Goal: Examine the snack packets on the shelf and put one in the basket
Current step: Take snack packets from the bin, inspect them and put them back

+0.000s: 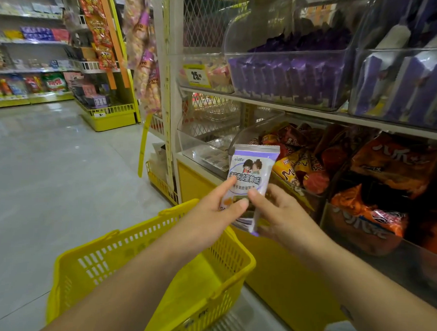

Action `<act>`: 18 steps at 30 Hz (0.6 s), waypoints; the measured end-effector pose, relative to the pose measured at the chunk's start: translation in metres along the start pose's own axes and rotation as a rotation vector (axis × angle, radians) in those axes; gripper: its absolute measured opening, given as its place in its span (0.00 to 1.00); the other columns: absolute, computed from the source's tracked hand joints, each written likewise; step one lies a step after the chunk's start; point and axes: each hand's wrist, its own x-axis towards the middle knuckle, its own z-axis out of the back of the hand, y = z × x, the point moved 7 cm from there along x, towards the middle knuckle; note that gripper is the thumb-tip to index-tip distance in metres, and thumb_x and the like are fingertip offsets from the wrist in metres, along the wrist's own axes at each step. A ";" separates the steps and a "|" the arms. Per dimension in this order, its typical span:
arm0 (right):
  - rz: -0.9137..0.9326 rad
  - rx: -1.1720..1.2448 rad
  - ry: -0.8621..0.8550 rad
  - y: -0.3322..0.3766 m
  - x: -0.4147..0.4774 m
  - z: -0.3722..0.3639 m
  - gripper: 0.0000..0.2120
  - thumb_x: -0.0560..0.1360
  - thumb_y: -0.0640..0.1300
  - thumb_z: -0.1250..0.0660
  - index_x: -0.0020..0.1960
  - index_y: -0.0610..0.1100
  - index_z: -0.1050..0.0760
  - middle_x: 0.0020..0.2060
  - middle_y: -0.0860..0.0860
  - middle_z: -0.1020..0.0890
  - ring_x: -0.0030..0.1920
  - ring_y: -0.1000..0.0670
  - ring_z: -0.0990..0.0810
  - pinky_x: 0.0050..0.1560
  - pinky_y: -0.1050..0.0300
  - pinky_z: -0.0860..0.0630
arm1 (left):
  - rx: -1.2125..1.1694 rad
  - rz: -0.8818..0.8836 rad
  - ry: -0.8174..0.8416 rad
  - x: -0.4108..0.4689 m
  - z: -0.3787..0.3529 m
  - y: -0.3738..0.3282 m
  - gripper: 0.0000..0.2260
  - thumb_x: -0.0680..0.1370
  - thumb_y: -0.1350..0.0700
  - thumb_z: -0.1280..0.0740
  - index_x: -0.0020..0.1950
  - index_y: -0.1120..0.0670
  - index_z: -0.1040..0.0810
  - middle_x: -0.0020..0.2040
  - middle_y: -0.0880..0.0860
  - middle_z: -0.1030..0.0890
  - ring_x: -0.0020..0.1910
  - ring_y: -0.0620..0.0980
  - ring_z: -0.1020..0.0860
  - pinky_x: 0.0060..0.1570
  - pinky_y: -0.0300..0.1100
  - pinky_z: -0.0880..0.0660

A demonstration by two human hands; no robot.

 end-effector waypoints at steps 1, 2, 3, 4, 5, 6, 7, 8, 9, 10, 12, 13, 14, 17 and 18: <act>0.007 0.016 0.031 0.000 -0.001 -0.005 0.14 0.79 0.50 0.39 0.63 0.49 0.26 0.54 0.51 0.16 0.53 0.49 0.17 0.54 0.43 0.21 | -0.012 0.020 0.034 -0.001 -0.005 0.001 0.28 0.77 0.46 0.35 0.75 0.38 0.42 0.54 0.27 0.26 0.51 0.25 0.25 0.42 0.25 0.27; 0.004 0.020 0.066 0.000 -0.002 -0.009 0.14 0.80 0.51 0.41 0.64 0.52 0.27 0.55 0.52 0.17 0.54 0.51 0.17 0.54 0.47 0.20 | -0.033 0.027 0.060 -0.001 -0.007 0.002 0.31 0.74 0.43 0.36 0.75 0.38 0.42 0.56 0.30 0.26 0.52 0.27 0.25 0.44 0.27 0.28; -0.003 0.011 0.090 0.000 -0.002 -0.012 0.15 0.81 0.51 0.44 0.65 0.54 0.27 0.57 0.54 0.18 0.56 0.52 0.18 0.55 0.49 0.21 | -0.057 0.022 0.077 0.000 -0.007 0.003 0.30 0.73 0.42 0.36 0.75 0.38 0.40 0.57 0.34 0.24 0.52 0.31 0.24 0.47 0.30 0.28; -0.015 -0.005 0.096 0.000 -0.003 -0.012 0.15 0.82 0.51 0.45 0.66 0.55 0.28 0.59 0.54 0.19 0.58 0.52 0.20 0.56 0.49 0.22 | -0.083 0.016 0.081 0.000 -0.005 0.004 0.27 0.73 0.44 0.35 0.73 0.39 0.36 0.56 0.38 0.22 0.52 0.35 0.23 0.50 0.33 0.27; -0.025 -0.022 0.086 0.000 -0.002 -0.010 0.16 0.82 0.49 0.45 0.68 0.54 0.29 0.61 0.54 0.21 0.60 0.52 0.21 0.58 0.48 0.23 | -0.121 0.020 0.074 0.001 -0.002 0.005 0.22 0.76 0.47 0.35 0.69 0.39 0.34 0.57 0.42 0.20 0.54 0.40 0.22 0.54 0.38 0.25; -0.031 -0.029 0.068 -0.001 -0.001 -0.008 0.16 0.82 0.46 0.43 0.69 0.53 0.30 0.62 0.52 0.22 0.61 0.51 0.22 0.58 0.48 0.23 | -0.167 0.039 0.064 0.000 0.000 0.006 0.18 0.78 0.51 0.36 0.67 0.40 0.32 0.60 0.46 0.20 0.58 0.45 0.21 0.59 0.45 0.24; -0.032 -0.024 0.045 -0.002 -0.001 -0.006 0.16 0.81 0.43 0.42 0.69 0.51 0.30 0.62 0.50 0.22 0.61 0.51 0.22 0.58 0.48 0.22 | -0.223 0.062 0.069 0.000 0.002 0.008 0.18 0.80 0.56 0.37 0.68 0.43 0.32 0.62 0.50 0.20 0.61 0.50 0.22 0.62 0.49 0.24; -0.033 -0.006 0.012 -0.003 0.000 -0.004 0.17 0.80 0.40 0.40 0.68 0.49 0.31 0.60 0.48 0.22 0.60 0.50 0.21 0.57 0.48 0.22 | -0.284 0.083 0.088 0.000 0.002 0.010 0.18 0.80 0.59 0.38 0.69 0.47 0.32 0.64 0.53 0.21 0.62 0.53 0.22 0.62 0.52 0.25; -0.039 0.030 -0.021 -0.004 0.001 -0.002 0.17 0.79 0.38 0.38 0.67 0.49 0.31 0.58 0.47 0.21 0.58 0.49 0.20 0.55 0.48 0.21 | -0.338 0.095 0.115 0.000 0.001 0.010 0.19 0.80 0.61 0.39 0.70 0.50 0.32 0.64 0.55 0.21 0.62 0.56 0.22 0.61 0.53 0.24; -0.052 0.079 -0.041 -0.006 0.001 0.000 0.18 0.78 0.37 0.37 0.66 0.49 0.32 0.55 0.48 0.20 0.55 0.50 0.19 0.52 0.49 0.19 | -0.381 0.106 0.146 0.000 0.001 0.010 0.19 0.80 0.61 0.39 0.70 0.51 0.31 0.63 0.55 0.20 0.62 0.57 0.21 0.60 0.53 0.24; -0.075 0.148 -0.018 -0.007 0.002 0.001 0.17 0.77 0.38 0.35 0.63 0.50 0.32 0.53 0.49 0.18 0.50 0.51 0.17 0.47 0.52 0.18 | -0.426 0.131 0.201 -0.001 0.001 0.008 0.19 0.78 0.60 0.38 0.69 0.50 0.30 0.63 0.55 0.20 0.61 0.57 0.21 0.60 0.54 0.23; -0.065 0.123 -0.006 -0.005 0.002 0.001 0.17 0.77 0.39 0.34 0.63 0.50 0.31 0.52 0.49 0.18 0.48 0.52 0.16 0.45 0.53 0.18 | -0.416 0.139 0.205 -0.001 0.003 0.009 0.19 0.78 0.60 0.37 0.68 0.49 0.29 0.62 0.54 0.20 0.61 0.56 0.21 0.60 0.54 0.24; -0.037 0.068 -0.010 -0.003 0.002 0.004 0.17 0.76 0.38 0.33 0.63 0.48 0.30 0.52 0.49 0.17 0.47 0.53 0.16 0.43 0.56 0.18 | -0.382 0.139 0.179 -0.001 0.007 0.009 0.19 0.78 0.61 0.36 0.68 0.49 0.29 0.62 0.53 0.19 0.61 0.56 0.21 0.60 0.54 0.24; 0.110 -0.160 -0.059 0.010 0.002 0.012 0.19 0.73 0.36 0.30 0.60 0.50 0.28 0.51 0.50 0.17 0.46 0.54 0.17 0.42 0.57 0.18 | -0.124 0.060 -0.078 0.005 0.029 0.009 0.22 0.77 0.61 0.32 0.69 0.46 0.30 0.61 0.48 0.19 0.60 0.45 0.21 0.53 0.43 0.24; 0.152 -0.240 -0.051 0.014 0.001 0.012 0.19 0.73 0.35 0.29 0.58 0.53 0.28 0.51 0.50 0.18 0.48 0.53 0.17 0.44 0.56 0.18 | -0.058 0.014 -0.183 0.006 0.038 0.005 0.25 0.76 0.60 0.30 0.70 0.45 0.33 0.62 0.46 0.21 0.57 0.39 0.22 0.48 0.35 0.25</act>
